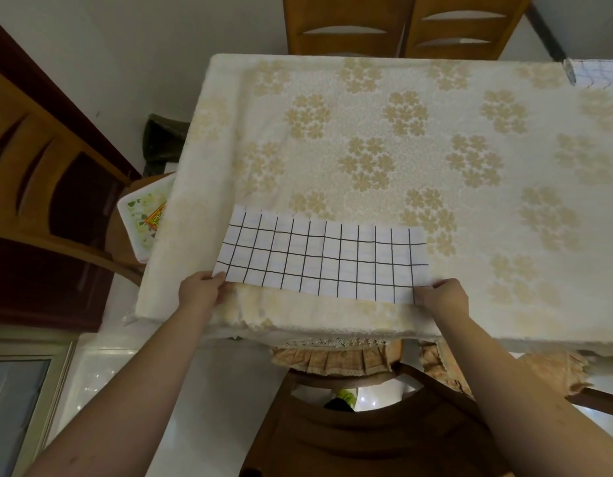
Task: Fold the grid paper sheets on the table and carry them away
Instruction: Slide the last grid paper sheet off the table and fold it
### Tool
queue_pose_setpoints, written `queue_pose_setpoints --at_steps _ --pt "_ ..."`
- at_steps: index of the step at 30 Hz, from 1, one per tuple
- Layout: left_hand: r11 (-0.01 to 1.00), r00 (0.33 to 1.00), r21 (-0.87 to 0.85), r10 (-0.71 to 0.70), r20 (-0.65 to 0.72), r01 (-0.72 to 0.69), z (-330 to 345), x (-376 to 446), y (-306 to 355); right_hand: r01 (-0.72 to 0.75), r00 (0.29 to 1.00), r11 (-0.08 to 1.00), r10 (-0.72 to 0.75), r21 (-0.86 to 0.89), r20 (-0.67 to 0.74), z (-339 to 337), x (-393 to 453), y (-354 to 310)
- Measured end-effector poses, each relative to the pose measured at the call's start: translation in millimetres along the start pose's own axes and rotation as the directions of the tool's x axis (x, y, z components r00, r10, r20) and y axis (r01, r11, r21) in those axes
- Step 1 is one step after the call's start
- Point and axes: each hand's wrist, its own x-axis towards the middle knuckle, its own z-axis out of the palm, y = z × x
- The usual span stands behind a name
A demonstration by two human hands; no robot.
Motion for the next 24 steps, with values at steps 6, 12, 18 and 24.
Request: queue_pose_setpoints --at_steps 6,12,18,24 --pt "0.991 0.995 -0.114 -0.069 0.066 0.076 -3.4 -14.5 -4.7 0.009 0.999 1.0 -0.01 0.027 0.032 -1.2 -17.3 6.0" --pt "0.981 0.99 -0.161 -0.09 0.107 0.107 -6.7 -17.4 -3.6 -0.021 0.996 0.996 0.028 -0.09 0.081 -3.1 -15.9 8.0" --pt "0.967 0.982 -0.218 -0.094 0.164 0.129 -10.1 -20.1 -3.8 0.068 0.996 0.998 -0.068 0.014 0.049 -0.9 -14.6 16.0" --pt "0.948 0.981 -0.29 -0.083 0.175 0.132 -13.8 -21.1 -6.2 0.002 0.999 0.956 -0.012 0.293 0.032 0.3 -13.7 28.0"
